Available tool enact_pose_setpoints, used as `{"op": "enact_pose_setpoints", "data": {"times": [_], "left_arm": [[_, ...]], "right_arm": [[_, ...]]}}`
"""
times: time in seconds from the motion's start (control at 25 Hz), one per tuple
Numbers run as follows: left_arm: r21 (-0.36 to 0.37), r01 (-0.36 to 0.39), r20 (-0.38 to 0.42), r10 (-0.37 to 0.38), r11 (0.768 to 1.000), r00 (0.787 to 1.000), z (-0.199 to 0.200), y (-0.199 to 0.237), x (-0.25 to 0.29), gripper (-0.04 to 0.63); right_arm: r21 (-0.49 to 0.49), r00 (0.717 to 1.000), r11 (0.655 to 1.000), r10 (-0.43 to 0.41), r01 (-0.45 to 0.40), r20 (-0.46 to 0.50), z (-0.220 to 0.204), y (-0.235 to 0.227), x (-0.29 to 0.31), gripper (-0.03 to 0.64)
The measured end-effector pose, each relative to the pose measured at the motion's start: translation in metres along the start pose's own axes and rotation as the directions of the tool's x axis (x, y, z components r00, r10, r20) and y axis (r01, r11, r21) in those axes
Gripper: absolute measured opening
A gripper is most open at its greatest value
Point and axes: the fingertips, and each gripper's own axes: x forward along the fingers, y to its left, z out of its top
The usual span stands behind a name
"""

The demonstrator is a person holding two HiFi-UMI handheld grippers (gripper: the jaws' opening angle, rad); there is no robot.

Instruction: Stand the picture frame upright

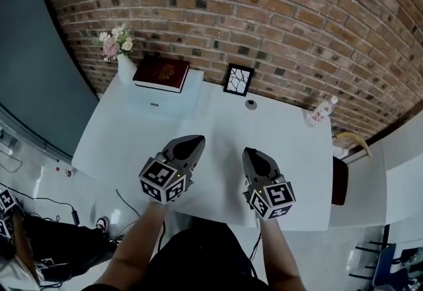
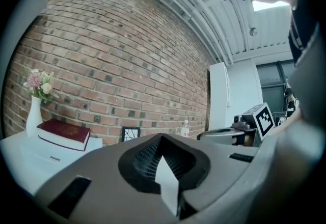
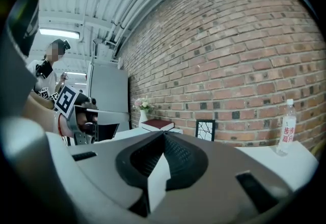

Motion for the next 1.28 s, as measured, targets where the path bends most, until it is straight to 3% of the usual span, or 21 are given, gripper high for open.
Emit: {"op": "enact_pose_setpoints", "data": {"times": [0.68,1.28], "left_arm": [[-0.035,-0.058,0.075,0.060,0.998,0.995,0.009,-0.006,-0.051,0.009],[0.007,-0.079,0.071,0.079,0.997,0.994,0.013,-0.014,-0.055,0.009]], "right_arm": [[-0.008,0.998,1.000,-0.014,0.014,0.055,0.010,0.032,-0.038,0.003],[0.011,0.999,1.000,0.019,-0.020,0.050,0.004,0.038,-0.038,0.003]]}}
